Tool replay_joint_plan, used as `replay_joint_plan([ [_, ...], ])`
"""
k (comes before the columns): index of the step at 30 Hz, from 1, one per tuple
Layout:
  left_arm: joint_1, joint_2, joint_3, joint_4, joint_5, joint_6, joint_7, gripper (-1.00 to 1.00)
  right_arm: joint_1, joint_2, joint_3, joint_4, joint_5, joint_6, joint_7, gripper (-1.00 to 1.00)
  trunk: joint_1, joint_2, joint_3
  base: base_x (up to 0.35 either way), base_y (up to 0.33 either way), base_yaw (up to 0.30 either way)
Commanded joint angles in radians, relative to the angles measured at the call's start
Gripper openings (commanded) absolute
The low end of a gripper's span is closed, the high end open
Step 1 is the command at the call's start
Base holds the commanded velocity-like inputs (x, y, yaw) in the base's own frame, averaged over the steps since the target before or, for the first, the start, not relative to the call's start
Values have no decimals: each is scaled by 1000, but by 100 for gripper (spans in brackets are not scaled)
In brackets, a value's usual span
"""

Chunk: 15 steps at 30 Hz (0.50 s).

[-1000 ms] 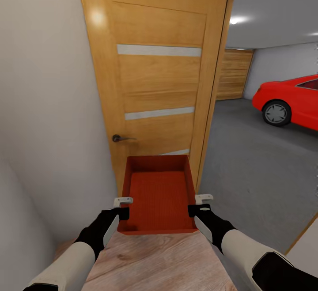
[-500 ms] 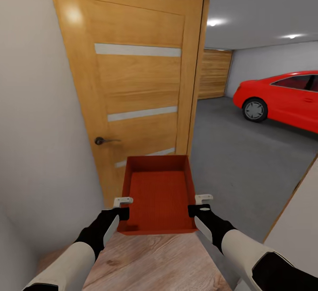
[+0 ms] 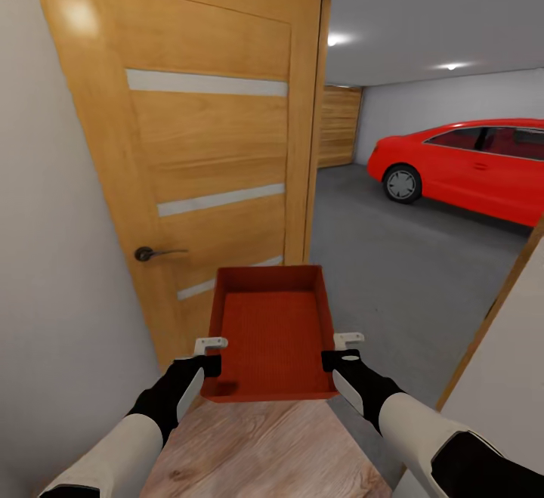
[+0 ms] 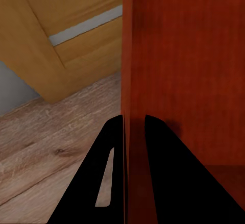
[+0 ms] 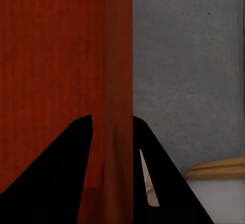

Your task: Move the two storage containers from the living room to the garage. In the garage, place one container on the floor and stack the other container on top of it (either order is fine).

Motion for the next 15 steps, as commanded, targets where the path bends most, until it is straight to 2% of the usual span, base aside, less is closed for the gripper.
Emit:
replay_joint_plan([
  [1, -1, 2, 3, -4, -18, 8, 12, -100, -1, -10, 8, 22, 0, 7, -10, -100, 1, -2, -2, 144, 196, -246],
  [5, -1, 2, 3, -4, -18, 8, 12, -100, -1, -10, 8, 22, 0, 7, -10, -100, 1, -2, -2, 130, 151, -234],
  [12, -1, 2, 3, -4, -18, 8, 12, -100, -1, -12, 8, 22, 0, 7, -10, -100, 1, -2, -2, 28, 24, -52],
  [15, -1, 2, 3, -4, -18, 8, 12, -100, -1, -10, 8, 22, 1, 7, -10, -100, 1, -2, -2, 0, 0, -209],
])
